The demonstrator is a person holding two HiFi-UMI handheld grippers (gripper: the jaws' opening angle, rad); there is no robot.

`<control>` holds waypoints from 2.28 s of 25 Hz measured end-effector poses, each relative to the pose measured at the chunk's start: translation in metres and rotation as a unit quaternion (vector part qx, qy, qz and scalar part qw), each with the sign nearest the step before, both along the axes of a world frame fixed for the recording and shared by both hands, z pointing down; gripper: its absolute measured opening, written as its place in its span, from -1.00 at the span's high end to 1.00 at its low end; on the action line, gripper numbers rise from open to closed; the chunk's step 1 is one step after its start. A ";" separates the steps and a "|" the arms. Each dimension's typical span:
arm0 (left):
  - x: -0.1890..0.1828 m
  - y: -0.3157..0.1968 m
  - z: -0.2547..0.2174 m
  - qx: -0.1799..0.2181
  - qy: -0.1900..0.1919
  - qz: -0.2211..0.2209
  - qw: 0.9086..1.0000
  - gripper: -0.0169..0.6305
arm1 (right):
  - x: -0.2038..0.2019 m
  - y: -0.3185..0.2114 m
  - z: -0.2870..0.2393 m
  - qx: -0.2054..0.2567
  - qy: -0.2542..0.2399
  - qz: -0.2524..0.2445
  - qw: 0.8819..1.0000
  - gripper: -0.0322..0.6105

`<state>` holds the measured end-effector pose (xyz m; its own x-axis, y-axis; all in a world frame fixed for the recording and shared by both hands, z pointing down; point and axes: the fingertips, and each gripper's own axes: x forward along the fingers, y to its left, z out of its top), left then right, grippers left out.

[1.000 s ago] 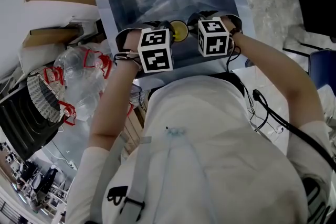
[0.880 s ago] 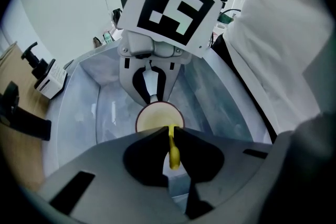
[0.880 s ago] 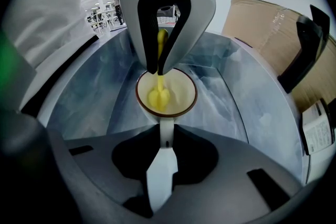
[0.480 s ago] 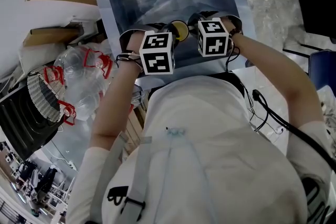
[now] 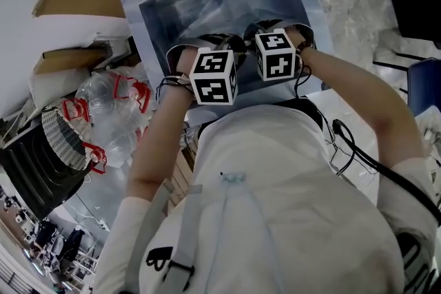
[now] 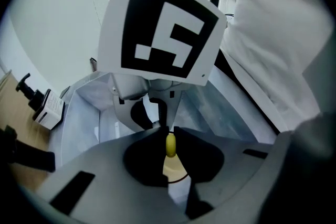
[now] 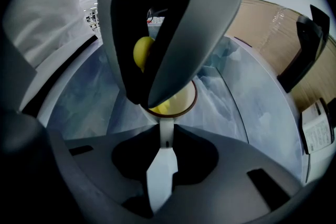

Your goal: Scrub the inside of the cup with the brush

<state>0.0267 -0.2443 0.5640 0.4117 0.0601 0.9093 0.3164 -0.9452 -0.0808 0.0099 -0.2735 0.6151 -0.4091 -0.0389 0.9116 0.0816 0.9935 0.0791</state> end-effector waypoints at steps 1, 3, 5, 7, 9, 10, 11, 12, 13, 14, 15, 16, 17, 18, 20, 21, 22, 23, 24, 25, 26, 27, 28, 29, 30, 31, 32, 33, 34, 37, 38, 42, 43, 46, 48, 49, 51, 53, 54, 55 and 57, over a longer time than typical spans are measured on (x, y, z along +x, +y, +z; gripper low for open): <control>-0.001 -0.004 0.000 0.003 -0.001 -0.003 1.000 0.84 | 0.000 0.000 -0.001 0.001 -0.001 0.001 1.000 0.68; -0.005 -0.013 -0.001 0.011 -0.005 -0.012 1.000 0.84 | 0.000 -0.001 0.000 0.002 -0.002 0.002 1.000 0.68; -0.010 -0.021 -0.001 0.013 -0.009 -0.022 1.000 0.84 | 0.000 -0.001 0.000 0.001 -0.002 0.001 1.000 0.68; -0.014 -0.026 -0.002 0.010 -0.013 -0.028 0.999 0.84 | 0.000 -0.001 0.000 0.000 -0.002 0.000 1.000 0.68; -0.020 -0.028 -0.002 0.009 -0.020 -0.030 0.999 0.84 | 0.000 -0.001 0.001 -0.002 -0.001 0.001 1.000 0.68; -0.023 -0.028 -0.001 0.011 -0.026 -0.031 0.999 0.84 | 0.000 -0.001 0.001 -0.003 -0.001 0.001 1.000 0.68; -0.027 -0.028 -0.001 0.013 -0.033 -0.031 0.999 0.84 | 0.000 -0.001 0.001 -0.003 -0.001 0.001 1.000 0.68; -0.031 -0.028 0.000 0.016 -0.041 -0.030 0.999 0.84 | 0.000 -0.001 0.001 -0.003 -0.001 0.001 1.000 0.68; -0.035 -0.028 0.002 0.019 -0.050 -0.029 0.998 0.84 | 0.000 -0.001 0.001 -0.003 -0.001 0.001 1.000 0.68; -0.040 -0.027 0.003 0.021 -0.059 -0.028 0.998 0.84 | -0.001 -0.002 0.001 -0.002 -0.002 0.001 1.000 0.68; -0.044 -0.026 0.004 0.020 -0.067 -0.028 0.997 0.84 | -0.001 -0.002 0.001 -0.002 -0.002 0.000 1.000 0.68; -0.048 -0.023 0.004 0.014 -0.072 -0.029 0.997 0.84 | -0.001 -0.002 0.001 -0.003 -0.002 0.000 1.000 0.68; -0.051 -0.020 0.003 0.007 -0.075 -0.030 0.997 0.84 | -0.002 -0.001 0.001 -0.003 -0.002 0.000 1.000 0.68; -0.052 -0.018 0.001 0.000 -0.076 -0.030 0.997 0.84 | -0.002 -0.001 0.001 -0.005 -0.001 -0.001 1.000 0.68; -0.054 -0.013 0.001 -0.013 -0.075 -0.028 0.997 0.84 | -0.003 -0.001 0.002 -0.006 0.000 -0.003 1.000 0.68; -0.053 -0.009 0.001 -0.022 -0.073 -0.027 0.997 0.84 | -0.003 -0.001 0.002 -0.006 0.000 -0.004 1.000 0.68; -0.052 -0.006 0.001 -0.032 -0.067 -0.026 0.997 0.84 | -0.004 -0.001 0.002 -0.006 0.001 -0.005 1.000 0.68; -0.050 -0.003 0.002 -0.040 -0.061 -0.026 0.997 0.84 | -0.004 -0.001 0.002 -0.006 0.001 -0.005 1.000 0.68; -0.047 0.000 0.003 -0.043 -0.053 -0.028 0.997 0.84 | -0.004 -0.001 0.002 -0.005 0.000 -0.005 1.000 0.68; -0.045 0.001 0.003 -0.044 -0.046 -0.030 0.998 0.84 | -0.004 -0.001 0.002 -0.005 0.000 -0.005 1.000 0.68; -0.044 0.001 0.003 -0.045 -0.039 -0.034 0.998 0.84 | -0.004 -0.001 0.001 -0.006 0.000 -0.006 1.000 0.68; -0.043 0.000 0.002 -0.046 -0.035 -0.039 0.998 0.84 | -0.004 -0.001 0.001 -0.006 0.000 -0.006 1.000 0.68; -0.043 -0.001 0.002 -0.048 -0.033 -0.043 0.997 0.84 | -0.004 -0.001 0.001 -0.007 0.001 -0.007 1.000 0.68; -0.044 -0.001 0.002 -0.050 -0.034 -0.046 0.997 0.84 | -0.004 -0.001 0.001 -0.007 0.001 -0.007 1.000 0.68; -0.046 -0.002 0.003 -0.051 -0.035 -0.048 0.997 0.84 | -0.004 -0.001 0.001 -0.008 0.000 -0.007 1.000 0.68; -0.047 -0.002 0.003 -0.052 -0.037 -0.049 0.997 0.84 | -0.005 -0.001 0.001 -0.008 0.000 -0.007 1.000 0.68; -0.048 -0.002 0.003 -0.052 -0.037 -0.051 0.997 0.84 | -0.005 -0.001 0.001 -0.009 0.000 -0.007 1.000 0.68; -0.048 -0.002 0.004 -0.053 -0.038 -0.052 0.997 0.84 | -0.005 -0.001 0.001 -0.011 0.000 -0.007 1.000 0.68; -0.048 -0.002 0.004 -0.053 -0.038 -0.053 0.996 0.84 | -0.005 -0.001 0.002 -0.011 0.000 -0.006 1.000 0.68; -0.047 -0.002 0.005 -0.052 -0.037 -0.057 0.996 0.84 | -0.005 -0.002 0.003 -0.006 0.002 -0.007 1.000 0.68; -0.046 -0.002 0.005 -0.052 -0.036 -0.060 0.996 0.84 | -0.004 -0.002 0.003 -0.006 0.002 -0.006 1.000 0.68; -0.047 -0.004 0.004 -0.049 -0.027 -0.075 0.996 0.84 | -0.004 -0.002 0.002 -0.007 0.001 -0.004 1.000 0.67; -0.047 -0.004 0.003 -0.046 -0.025 -0.077 0.996 0.84 | -0.003 -0.002 0.002 -0.008 0.001 -0.004 1.000 0.67; -0.049 -0.008 0.001 -0.038 -0.018 -0.090 0.995 0.84 | -0.003 -0.002 0.001 -0.009 0.000 -0.001 1.000 0.65; -0.051 -0.009 -0.001 -0.034 -0.009 -0.102 0.994 0.84 | -0.004 -0.003 -0.001 -0.008 -0.004 0.001 1.000 0.54; -0.052 -0.010 -0.002 -0.032 -0.004 -0.109 0.994 0.84 | -0.004 -0.003 -0.002 -0.007 -0.006 0.001 1.000 0.50; -0.054 -0.013 -0.007 -0.028 0.010 -0.125 0.992 0.84 | -0.004 -0.003 -0.006 -0.006 -0.010 0.002 1.000 0.42; -0.055 -0.017 -0.015 -0.026 0.033 -0.148 0.988 0.84 | -0.003 -0.003 -0.010 -0.004 -0.014 0.002 1.000 0.36; -0.056 -0.018 -0.019 -0.028 0.048 -0.161 0.985 0.84 | -0.003 -0.003 -0.012 -0.003 -0.016 0.002 1.000 0.36; -0.057 -0.020 -0.022 -0.032 0.061 -0.175 0.982 0.84 | -0.003 -0.002 -0.014 -0.004 -0.019 0.003 1.000 0.34; -0.061 -0.024 -0.027 -0.041 0.085 -0.204 0.974 0.84 | -0.002 -0.003 -0.019 -0.004 -0.023 0.005 1.000 0.33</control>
